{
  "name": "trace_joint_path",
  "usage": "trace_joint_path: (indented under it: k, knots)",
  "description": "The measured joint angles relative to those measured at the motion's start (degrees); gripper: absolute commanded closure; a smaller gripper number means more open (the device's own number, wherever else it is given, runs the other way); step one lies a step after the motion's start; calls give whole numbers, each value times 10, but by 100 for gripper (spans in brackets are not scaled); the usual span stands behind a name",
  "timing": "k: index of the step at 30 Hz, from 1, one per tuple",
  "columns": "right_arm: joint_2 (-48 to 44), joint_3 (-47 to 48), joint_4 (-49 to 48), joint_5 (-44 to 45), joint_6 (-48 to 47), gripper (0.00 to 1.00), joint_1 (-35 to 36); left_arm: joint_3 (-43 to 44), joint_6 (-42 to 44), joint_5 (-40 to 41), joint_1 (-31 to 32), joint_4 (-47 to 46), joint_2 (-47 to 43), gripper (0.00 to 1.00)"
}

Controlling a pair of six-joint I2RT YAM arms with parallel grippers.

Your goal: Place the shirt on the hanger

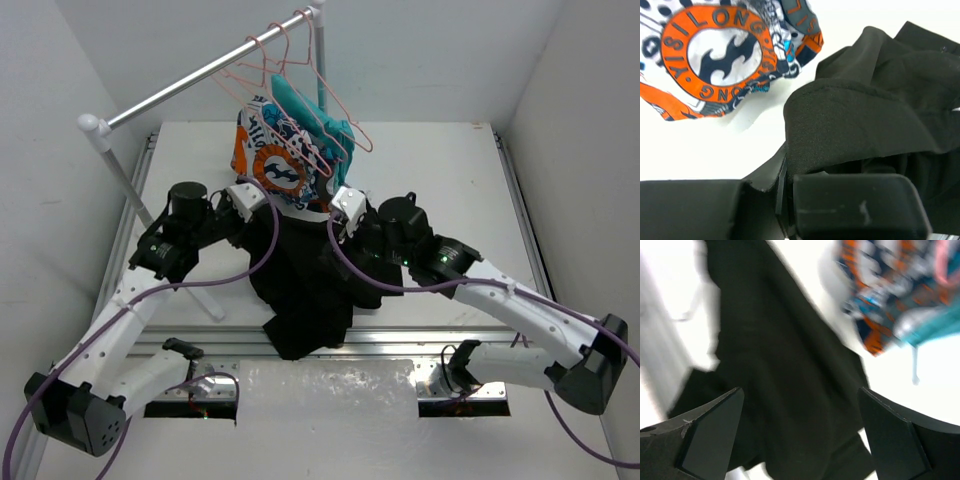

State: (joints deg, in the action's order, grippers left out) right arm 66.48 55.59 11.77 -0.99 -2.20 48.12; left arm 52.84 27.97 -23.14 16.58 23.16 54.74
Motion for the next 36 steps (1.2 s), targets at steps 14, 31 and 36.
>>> trace_joint_path:
  k: [14,31,36]
  knots:
    - [191,471,66,-140,44,40,-82,-19,-11,42,0,9,39,100]
    - [462,671,78,-123,85,41,-124,-54,-14,40,0,2,38,100]
    - [463,671,63,-120,92,47,-124,-58,-14,34,0,2,33,100]
